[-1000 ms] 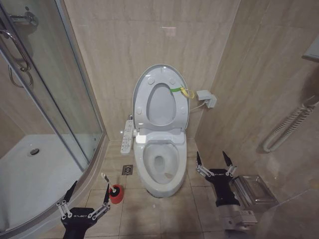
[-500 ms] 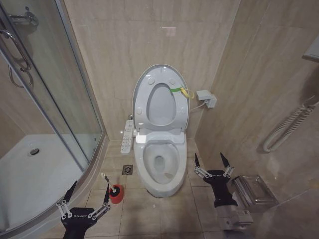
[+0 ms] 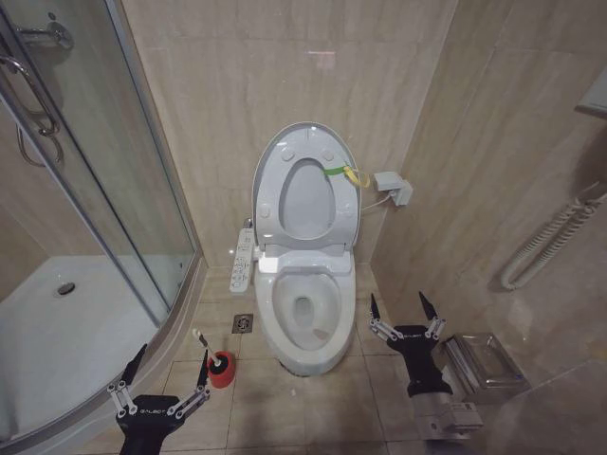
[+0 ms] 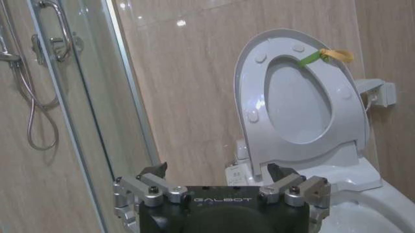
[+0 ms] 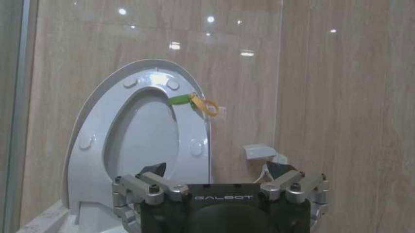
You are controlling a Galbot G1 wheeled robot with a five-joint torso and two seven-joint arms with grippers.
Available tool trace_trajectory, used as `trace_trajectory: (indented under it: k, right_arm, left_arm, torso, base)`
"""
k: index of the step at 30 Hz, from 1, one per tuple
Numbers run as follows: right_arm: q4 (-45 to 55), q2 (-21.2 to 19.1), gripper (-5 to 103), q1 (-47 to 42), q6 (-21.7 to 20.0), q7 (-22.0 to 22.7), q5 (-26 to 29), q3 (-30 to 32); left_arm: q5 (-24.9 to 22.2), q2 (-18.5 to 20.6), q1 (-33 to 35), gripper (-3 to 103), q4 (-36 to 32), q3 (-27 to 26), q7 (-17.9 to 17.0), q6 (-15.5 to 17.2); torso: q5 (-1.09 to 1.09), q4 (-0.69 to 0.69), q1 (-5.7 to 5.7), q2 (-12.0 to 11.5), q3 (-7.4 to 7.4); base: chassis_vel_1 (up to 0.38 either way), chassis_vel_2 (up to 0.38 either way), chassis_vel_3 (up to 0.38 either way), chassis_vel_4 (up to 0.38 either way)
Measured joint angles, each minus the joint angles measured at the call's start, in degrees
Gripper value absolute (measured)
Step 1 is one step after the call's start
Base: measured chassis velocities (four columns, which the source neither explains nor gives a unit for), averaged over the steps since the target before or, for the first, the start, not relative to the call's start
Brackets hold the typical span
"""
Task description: Open the toilet lid, clean the toilet bowl with a toilet brush, close the toilet lid, and flush.
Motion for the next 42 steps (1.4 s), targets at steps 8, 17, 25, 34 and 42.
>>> trace_trajectory:
  k: [8, 17, 25, 34, 42]
  right_arm:
    - [0.0, 0.0, 100, 0.0, 0.0, 0.0, 0.0, 0.0]
    - [0.1, 0.0, 100, 0.0, -0.1, 0.0, 0.0, 0.0]
    - [0.1, 0.0, 100, 0.0, -0.1, 0.0, 0.0, 0.0]
    - [0.1, 0.0, 100, 0.0, -0.1, 0.0, 0.0, 0.0]
    - [0.1, 0.0, 100, 0.0, -0.1, 0.0, 0.0, 0.0]
  left_arm:
    - [0.0, 0.0, 0.0, 100, 0.0, 0.0, 0.0, 0.0]
    - [0.0, 0.0, 0.0, 100, 0.0, 0.0, 0.0, 0.0]
    - [0.0, 0.0, 0.0, 100, 0.0, 0.0, 0.0, 0.0]
    - [0.0, 0.0, 0.0, 100, 0.0, 0.0, 0.0, 0.0]
    - [0.0, 0.0, 0.0, 100, 0.0, 0.0, 0.0, 0.0]
  torso:
    - [0.00, 0.00, 0.00, 0.0, 0.00]
    - [0.00, 0.00, 0.00, 0.0, 0.00]
    - [0.00, 0.00, 0.00, 0.0, 0.00]
    - [0.00, 0.00, 0.00, 0.0, 0.00]
    - [0.00, 0.00, 0.00, 0.0, 0.00]
  base:
    - [0.000, 0.000, 0.000, 0.000]
    - [0.000, 0.000, 0.000, 0.000]
    - [0.000, 0.000, 0.000, 0.000]
    - [0.000, 0.000, 0.000, 0.000]
    - [0.000, 0.000, 0.000, 0.000]
